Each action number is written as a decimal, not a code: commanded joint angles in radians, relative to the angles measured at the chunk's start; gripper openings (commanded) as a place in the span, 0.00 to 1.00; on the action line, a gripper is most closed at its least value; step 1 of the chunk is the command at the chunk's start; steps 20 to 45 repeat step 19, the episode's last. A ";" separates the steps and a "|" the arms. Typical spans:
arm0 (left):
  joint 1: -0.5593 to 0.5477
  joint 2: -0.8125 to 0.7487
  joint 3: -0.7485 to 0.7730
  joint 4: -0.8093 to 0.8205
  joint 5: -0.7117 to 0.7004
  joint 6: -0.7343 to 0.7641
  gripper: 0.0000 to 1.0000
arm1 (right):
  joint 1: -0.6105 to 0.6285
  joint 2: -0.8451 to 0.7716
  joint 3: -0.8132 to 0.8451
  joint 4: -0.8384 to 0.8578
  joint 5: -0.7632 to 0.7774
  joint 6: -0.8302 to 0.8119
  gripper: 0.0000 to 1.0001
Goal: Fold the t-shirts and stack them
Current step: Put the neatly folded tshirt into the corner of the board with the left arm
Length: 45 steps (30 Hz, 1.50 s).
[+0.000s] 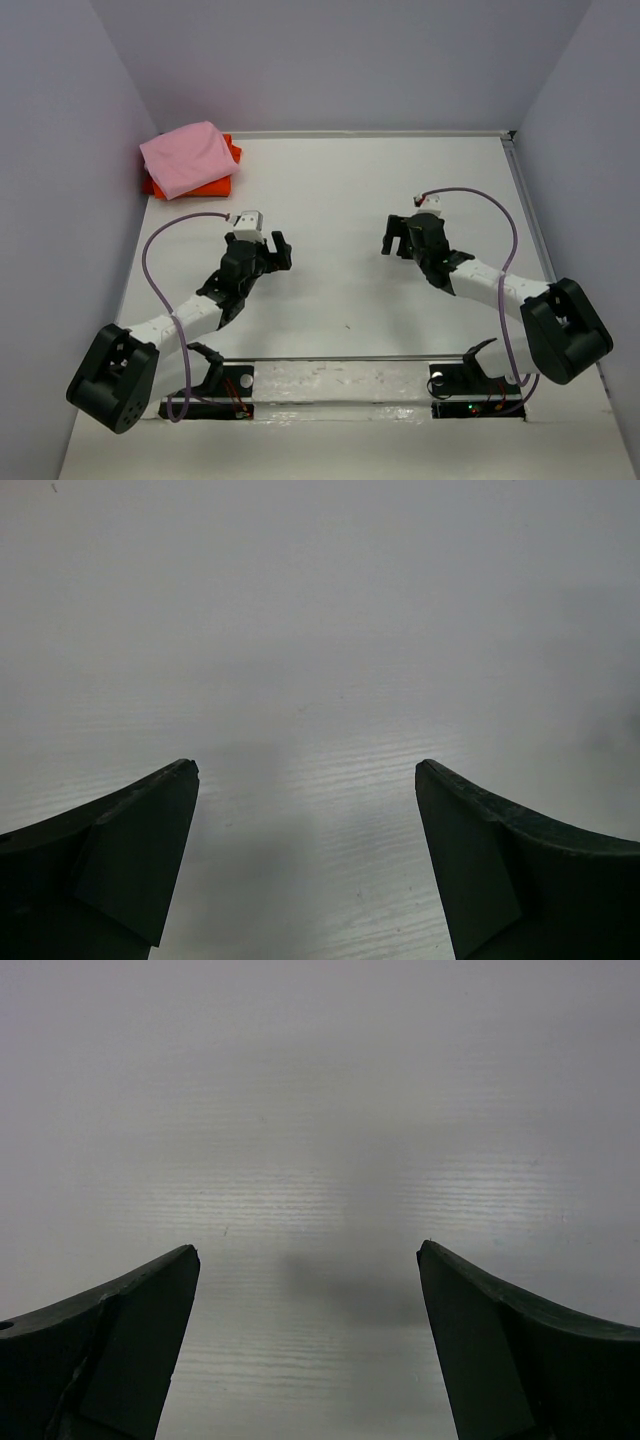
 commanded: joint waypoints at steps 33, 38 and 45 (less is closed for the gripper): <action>-0.012 -0.022 0.005 0.064 -0.008 0.011 0.99 | -0.003 0.061 0.064 0.027 -0.008 0.023 0.93; -0.012 -0.022 0.005 0.064 -0.008 0.011 0.99 | -0.003 0.061 0.064 0.027 -0.008 0.023 0.93; -0.012 -0.022 0.005 0.064 -0.008 0.011 0.99 | -0.003 0.061 0.064 0.027 -0.008 0.023 0.93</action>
